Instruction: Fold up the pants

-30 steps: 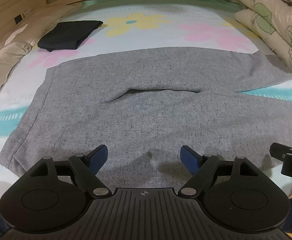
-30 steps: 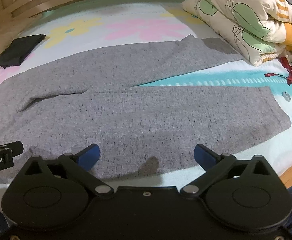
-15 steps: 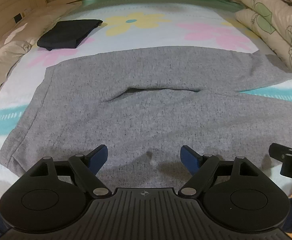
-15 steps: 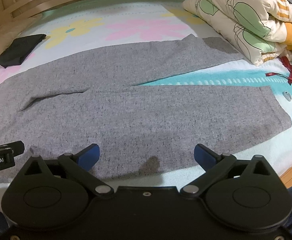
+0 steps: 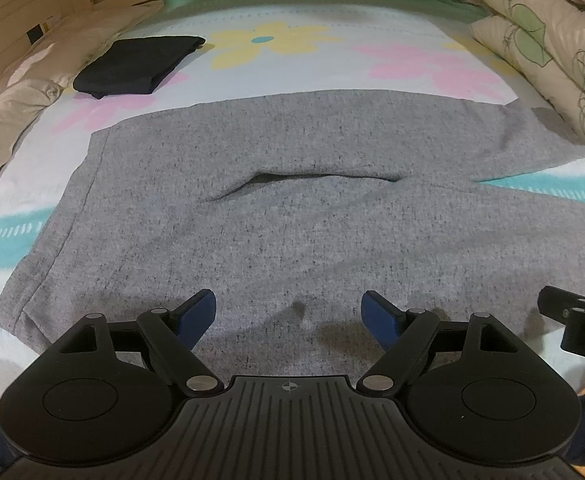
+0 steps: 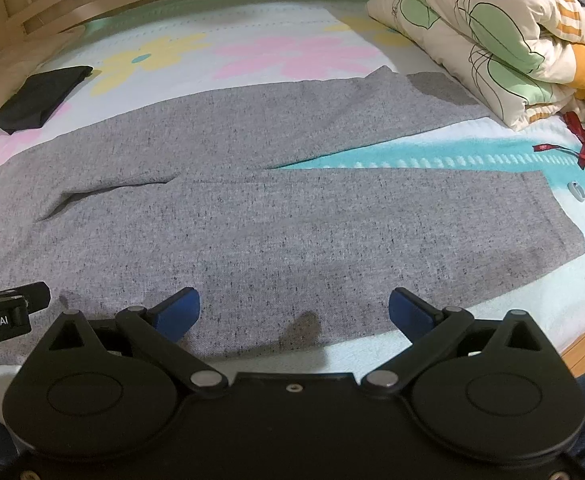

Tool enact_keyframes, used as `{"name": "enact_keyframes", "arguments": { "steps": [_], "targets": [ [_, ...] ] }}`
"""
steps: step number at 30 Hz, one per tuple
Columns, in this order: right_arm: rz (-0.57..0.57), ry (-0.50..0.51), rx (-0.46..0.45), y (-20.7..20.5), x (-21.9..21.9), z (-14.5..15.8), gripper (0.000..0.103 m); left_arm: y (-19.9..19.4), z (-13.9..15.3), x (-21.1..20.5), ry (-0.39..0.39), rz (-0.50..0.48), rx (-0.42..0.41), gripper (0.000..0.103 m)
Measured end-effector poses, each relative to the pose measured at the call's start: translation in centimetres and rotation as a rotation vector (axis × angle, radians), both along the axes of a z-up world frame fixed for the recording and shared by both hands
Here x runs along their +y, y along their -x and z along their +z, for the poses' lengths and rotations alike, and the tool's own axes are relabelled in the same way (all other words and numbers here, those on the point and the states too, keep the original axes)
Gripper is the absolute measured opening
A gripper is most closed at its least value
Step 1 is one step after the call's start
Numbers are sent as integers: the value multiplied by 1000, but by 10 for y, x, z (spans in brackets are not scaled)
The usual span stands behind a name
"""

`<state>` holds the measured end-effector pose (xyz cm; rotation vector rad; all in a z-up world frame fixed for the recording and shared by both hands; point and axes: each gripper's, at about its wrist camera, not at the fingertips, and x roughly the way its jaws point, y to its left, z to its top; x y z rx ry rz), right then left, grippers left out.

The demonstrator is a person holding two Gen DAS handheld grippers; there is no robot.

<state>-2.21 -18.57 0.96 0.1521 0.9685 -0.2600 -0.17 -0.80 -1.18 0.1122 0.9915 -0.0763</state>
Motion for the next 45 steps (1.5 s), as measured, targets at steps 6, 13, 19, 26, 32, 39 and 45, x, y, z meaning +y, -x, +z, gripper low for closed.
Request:
{"name": "enact_keyframes", "arguments": {
  "steps": [6, 13, 19, 26, 32, 39, 45],
  "targets": [
    [1, 1, 0, 0, 0, 0, 101, 0, -1, 0, -2, 1, 1, 79],
    [0, 0, -1, 0, 0, 0, 101, 1, -1, 0, -2, 1, 2, 79],
    [3, 1, -3, 1, 0, 0, 101, 1, -2, 0, -2, 1, 1, 79],
    [3, 2, -5, 1, 0, 1, 101, 1, -1, 0, -1, 0, 1, 79],
    [2, -1, -12, 2, 0, 0, 101, 4, 2, 1, 29, -25, -73, 79],
    [-4, -14, -39, -1, 0, 4, 101, 9, 5, 4, 74, -62, -147, 79],
    [13, 10, -105, 6, 1, 9, 101, 12, 15, 8, 97, -30, -155, 79]
  ]
}}
